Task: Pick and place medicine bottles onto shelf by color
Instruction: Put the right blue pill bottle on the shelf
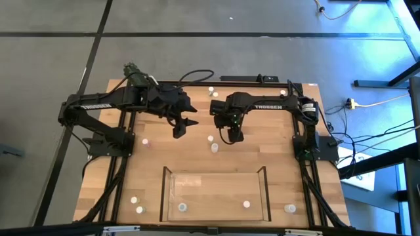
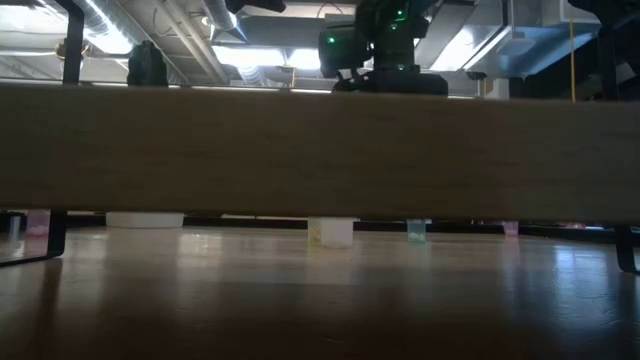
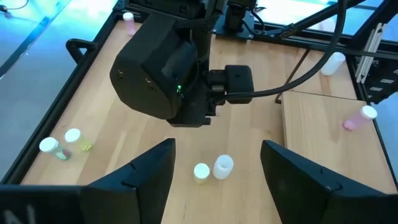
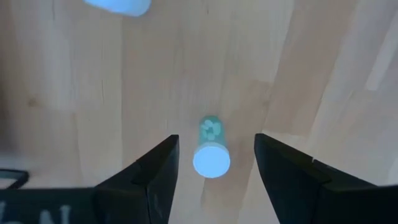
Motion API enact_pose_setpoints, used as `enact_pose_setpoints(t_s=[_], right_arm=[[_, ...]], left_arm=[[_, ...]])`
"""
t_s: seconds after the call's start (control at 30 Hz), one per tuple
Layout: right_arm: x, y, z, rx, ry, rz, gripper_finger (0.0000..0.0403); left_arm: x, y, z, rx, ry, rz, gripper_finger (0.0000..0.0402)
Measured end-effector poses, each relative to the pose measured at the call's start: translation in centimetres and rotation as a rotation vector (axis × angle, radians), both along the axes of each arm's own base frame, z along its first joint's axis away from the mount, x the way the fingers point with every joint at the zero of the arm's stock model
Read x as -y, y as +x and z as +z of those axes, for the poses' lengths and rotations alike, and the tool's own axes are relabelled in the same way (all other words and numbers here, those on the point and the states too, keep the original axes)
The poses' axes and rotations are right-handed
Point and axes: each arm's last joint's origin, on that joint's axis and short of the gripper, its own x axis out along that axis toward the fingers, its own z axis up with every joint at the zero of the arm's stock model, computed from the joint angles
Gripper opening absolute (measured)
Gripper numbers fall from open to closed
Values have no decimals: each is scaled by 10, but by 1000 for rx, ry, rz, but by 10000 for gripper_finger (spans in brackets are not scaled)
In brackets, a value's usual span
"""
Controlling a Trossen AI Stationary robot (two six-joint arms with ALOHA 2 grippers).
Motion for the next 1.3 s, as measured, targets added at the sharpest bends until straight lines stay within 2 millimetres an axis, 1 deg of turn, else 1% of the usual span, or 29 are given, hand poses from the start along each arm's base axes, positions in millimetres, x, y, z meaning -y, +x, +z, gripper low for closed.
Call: enact_pose_setpoints(t_s=[0.1, 0.47, 0.67, 0.9, 1.03, 1.1, 1.17, 1.3], right_arm=[[0, 0, 0, 1, 1, -39, 211], [1, 1, 1, 13, 1, -49, 211], [-2, -3, 4, -6, 65, -88, 211], [-2, -9, 12, -22, 44, -108, 211], [-2, -10, 10, -26, 33, -119, 211], [-2, -15, 7, -41, 8, -128, 211], [-2, -24, 6, -56, -19, -161, 211], [-4, -42, 19, 28, -42, -208, 211]], left_arm=[[0, 0, 0, 0, 0, 0, 231], [0, 0, 0, 0, 0, 0, 231], [0, -1, -1, -11, -2, 1, 231], [0, -1, -1, -15, -2, 1, 231], [0, -1, -2, -18, 1, 0, 231], [-1, -1, -2, -25, 2, 7, 231], [-2, -2, -2, -28, 4, 12, 231], [-5, -2, -2, -26, 4, 22, 231]])
